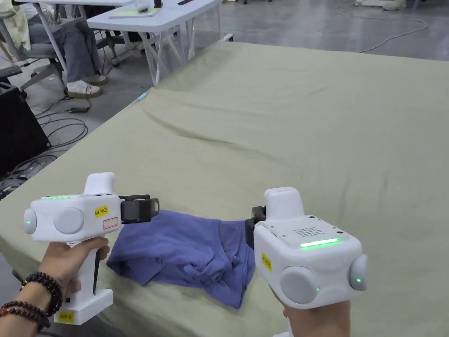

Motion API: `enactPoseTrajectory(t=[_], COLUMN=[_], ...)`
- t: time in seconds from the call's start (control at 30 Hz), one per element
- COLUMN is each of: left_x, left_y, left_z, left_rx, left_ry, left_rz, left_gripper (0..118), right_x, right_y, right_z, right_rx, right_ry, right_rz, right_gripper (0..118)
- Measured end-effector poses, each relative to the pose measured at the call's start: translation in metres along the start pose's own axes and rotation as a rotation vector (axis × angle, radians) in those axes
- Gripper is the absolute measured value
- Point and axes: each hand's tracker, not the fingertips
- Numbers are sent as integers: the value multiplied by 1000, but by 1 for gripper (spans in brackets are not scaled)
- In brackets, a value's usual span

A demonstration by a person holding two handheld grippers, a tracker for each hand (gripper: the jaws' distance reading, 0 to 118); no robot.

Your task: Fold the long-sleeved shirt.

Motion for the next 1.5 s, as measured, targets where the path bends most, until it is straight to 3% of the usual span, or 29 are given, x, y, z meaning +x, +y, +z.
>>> enactPoseTrajectory(t=[0.1,0.13,0.17,0.2,0.23,0.47,0.67,0.8,0.9,0.97,1.13,1.3,1.5], left_x=[32,47,66,93,119,281,396,446,460,470,471,464,462], left_y=[13,16,19,21,21,15,9,-26,-66,-91,-127,-151,-152], left_z=[28,41,52,63,72,145,171,170,168,166,161,157,155], left_rx=[95,129,170,223,268,658,731,760,721,708,647,605,570], left_ry=[104,115,110,146,197,41,-121,-116,-202,-185,-203,-199,-218], left_rz=[-75,-107,-150,-208,-270,-288,-254,-276,-226,-239,-247,-304,-294], left_gripper=[112,93,52,5,2,1,1,1,1,1,1,1,1], right_x=[20,28,36,45,53,127,185,212,225,228,234,235,236], right_y=[10,13,17,20,25,42,24,-8,-42,-65,-103,-116,-113], right_z=[32,44,56,71,87,217,308,339,349,352,356,354,355], right_rx=[46,71,88,111,140,310,487,514,513,512,508,451,459], right_ry=[-30,-48,-65,-84,-108,-330,-550,-691,-714,-782,-802,-803,-808], right_rz=[-8,-5,-1,1,1,-23,47,19,-15,-35,-49,1,-24], right_gripper=[0,0,0,0,0,0,0,0,0,0,0,0,0])
